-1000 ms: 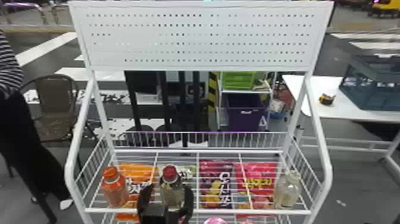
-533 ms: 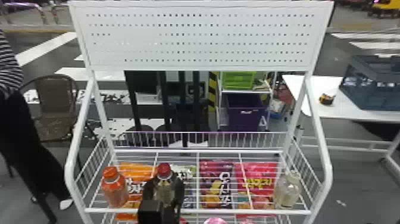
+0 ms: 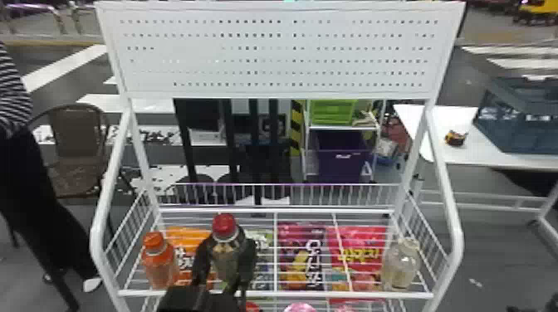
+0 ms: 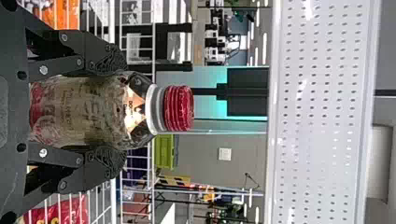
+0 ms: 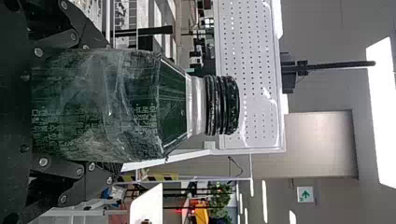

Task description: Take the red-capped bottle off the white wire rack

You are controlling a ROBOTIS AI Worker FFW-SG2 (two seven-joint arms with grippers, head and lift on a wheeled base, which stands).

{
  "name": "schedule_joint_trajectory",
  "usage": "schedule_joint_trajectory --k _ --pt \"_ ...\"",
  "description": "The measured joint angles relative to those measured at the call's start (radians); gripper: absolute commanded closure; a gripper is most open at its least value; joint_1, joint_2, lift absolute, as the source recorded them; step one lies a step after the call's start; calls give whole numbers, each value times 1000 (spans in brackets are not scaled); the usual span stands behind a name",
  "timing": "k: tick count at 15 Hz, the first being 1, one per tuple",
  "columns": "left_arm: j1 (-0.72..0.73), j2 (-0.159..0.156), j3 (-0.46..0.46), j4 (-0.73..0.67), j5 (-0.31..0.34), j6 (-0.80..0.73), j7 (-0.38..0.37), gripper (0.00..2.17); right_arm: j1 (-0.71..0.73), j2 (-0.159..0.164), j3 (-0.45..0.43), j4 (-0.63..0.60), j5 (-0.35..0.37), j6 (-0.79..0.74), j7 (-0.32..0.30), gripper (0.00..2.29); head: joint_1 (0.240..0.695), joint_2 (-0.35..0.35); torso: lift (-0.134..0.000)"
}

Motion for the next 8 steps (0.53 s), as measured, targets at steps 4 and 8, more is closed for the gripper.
schedule_joint_trajectory --k 4,8 --pt "172 25 108 -245 -34 96 -14 2027 -4 0 2 11 -2 -2 0 1214 499 0 0" --pt "308 43 205 -316 -56 62 -28 2027 -9 0 8 12 1 -1 0 1214 499 0 0"
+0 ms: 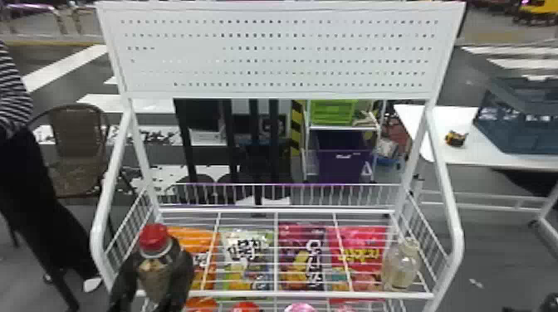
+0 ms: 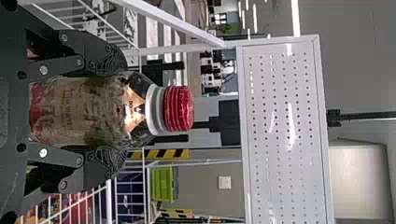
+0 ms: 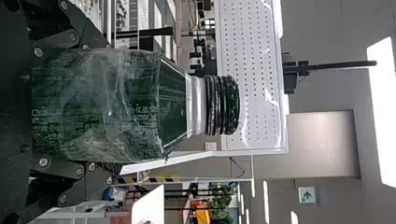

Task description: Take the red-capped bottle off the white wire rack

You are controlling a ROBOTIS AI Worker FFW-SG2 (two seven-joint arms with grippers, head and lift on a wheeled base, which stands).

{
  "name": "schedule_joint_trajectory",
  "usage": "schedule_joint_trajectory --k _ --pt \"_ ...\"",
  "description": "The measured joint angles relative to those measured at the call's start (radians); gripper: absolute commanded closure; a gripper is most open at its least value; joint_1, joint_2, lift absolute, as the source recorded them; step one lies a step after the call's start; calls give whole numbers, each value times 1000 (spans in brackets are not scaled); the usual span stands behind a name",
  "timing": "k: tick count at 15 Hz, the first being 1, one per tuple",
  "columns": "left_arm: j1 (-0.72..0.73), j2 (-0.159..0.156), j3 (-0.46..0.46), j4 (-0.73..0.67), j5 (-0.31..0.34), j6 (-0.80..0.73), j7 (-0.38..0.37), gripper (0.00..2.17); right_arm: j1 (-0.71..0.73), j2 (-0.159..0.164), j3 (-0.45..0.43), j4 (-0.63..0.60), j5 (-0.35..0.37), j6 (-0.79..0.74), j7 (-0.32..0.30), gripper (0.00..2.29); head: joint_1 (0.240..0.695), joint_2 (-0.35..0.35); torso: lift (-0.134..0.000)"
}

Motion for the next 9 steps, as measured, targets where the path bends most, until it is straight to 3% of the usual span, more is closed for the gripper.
schedule_joint_trajectory --k 4,9 --pt "53 -13 132 21 56 -105 -103 2027 -10 0 4 -5 10 28 0 1217 499 0 0" --pt "60 -27 193 21 89 -116 -139 2027 -26 0 4 -6 16 66 0 1214 499 0 0"
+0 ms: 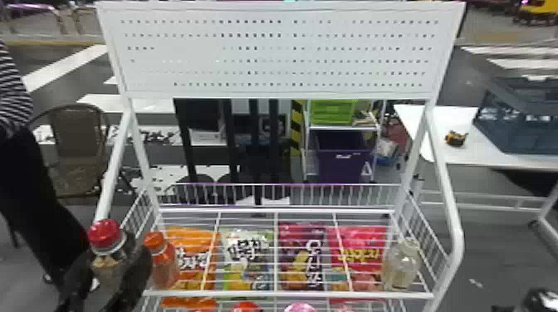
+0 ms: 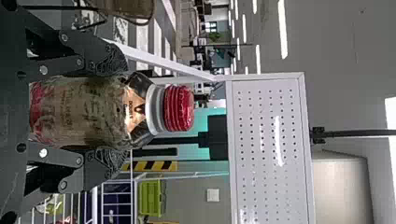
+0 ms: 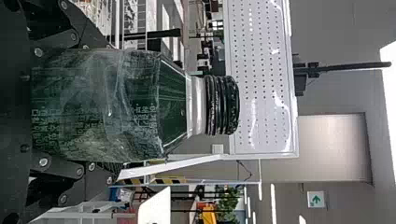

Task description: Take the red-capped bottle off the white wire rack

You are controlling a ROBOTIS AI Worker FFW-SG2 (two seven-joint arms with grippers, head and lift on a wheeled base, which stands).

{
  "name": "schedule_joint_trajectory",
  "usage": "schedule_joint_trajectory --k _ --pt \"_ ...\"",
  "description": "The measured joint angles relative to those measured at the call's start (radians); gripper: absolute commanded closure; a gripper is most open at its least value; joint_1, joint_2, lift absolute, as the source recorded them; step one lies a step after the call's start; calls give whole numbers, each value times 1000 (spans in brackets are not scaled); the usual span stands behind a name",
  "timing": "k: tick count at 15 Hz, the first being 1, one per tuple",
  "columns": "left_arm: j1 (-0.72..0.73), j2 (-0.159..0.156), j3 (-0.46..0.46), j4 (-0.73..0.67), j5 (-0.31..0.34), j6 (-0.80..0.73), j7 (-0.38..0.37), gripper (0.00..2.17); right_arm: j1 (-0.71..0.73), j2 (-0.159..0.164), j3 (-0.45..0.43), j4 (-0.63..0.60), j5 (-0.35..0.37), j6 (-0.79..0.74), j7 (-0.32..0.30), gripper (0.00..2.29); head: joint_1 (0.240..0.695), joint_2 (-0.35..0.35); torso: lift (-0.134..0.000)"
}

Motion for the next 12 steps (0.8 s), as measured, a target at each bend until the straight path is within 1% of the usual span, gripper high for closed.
schedule_joint_trajectory --k 6,12 --pt "-1 -10 -1 -6 1 2 -1 2027 -3 0 -1 -1 -3 7 0 1217 499 0 0" --pt "6 -11 -5 -24 -2 9 2 2027 1 0 -1 -3 -5 6 1 1217 499 0 0"
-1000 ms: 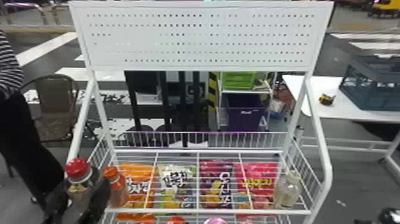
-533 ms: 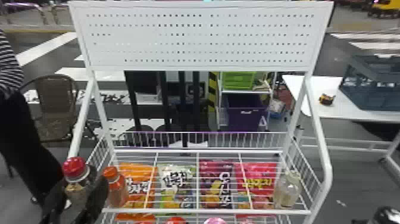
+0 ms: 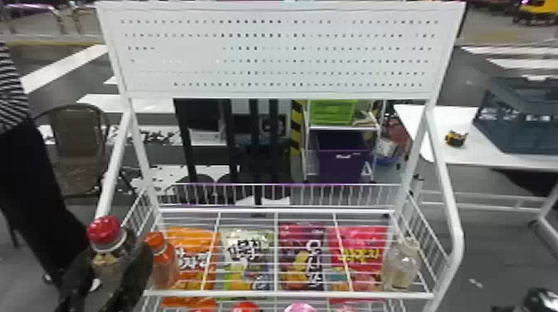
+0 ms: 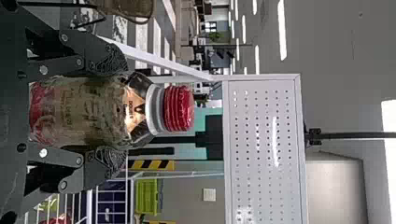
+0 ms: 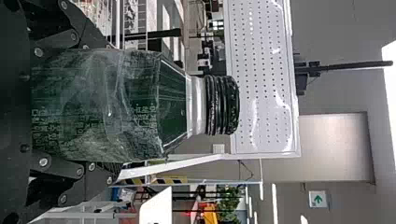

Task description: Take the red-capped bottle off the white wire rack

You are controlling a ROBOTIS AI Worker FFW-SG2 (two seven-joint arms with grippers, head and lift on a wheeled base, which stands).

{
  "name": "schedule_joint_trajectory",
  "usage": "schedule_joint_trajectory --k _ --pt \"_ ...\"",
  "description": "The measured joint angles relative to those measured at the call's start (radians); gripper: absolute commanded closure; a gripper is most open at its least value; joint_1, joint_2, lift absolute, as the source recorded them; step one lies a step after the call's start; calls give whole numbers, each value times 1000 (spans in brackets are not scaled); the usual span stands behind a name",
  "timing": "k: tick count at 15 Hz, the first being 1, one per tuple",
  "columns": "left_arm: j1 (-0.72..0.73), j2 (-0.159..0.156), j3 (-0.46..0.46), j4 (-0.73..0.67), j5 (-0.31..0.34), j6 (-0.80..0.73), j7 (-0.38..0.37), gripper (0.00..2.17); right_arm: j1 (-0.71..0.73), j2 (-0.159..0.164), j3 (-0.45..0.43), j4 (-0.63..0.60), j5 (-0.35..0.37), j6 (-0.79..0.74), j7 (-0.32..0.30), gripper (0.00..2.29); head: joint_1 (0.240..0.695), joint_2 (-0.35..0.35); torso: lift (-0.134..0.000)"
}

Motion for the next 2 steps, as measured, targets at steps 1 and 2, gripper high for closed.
schedule_joint_trajectory --k 1,2 --pt "2 0 0 -3 0 0 -1 2027 2 0 0 0 -1 -2 0 1217 499 0 0" --pt "3 0 -1 -4 -1 0 -1 2027 4 0 0 0 -2 -4 0 1214 499 0 0"
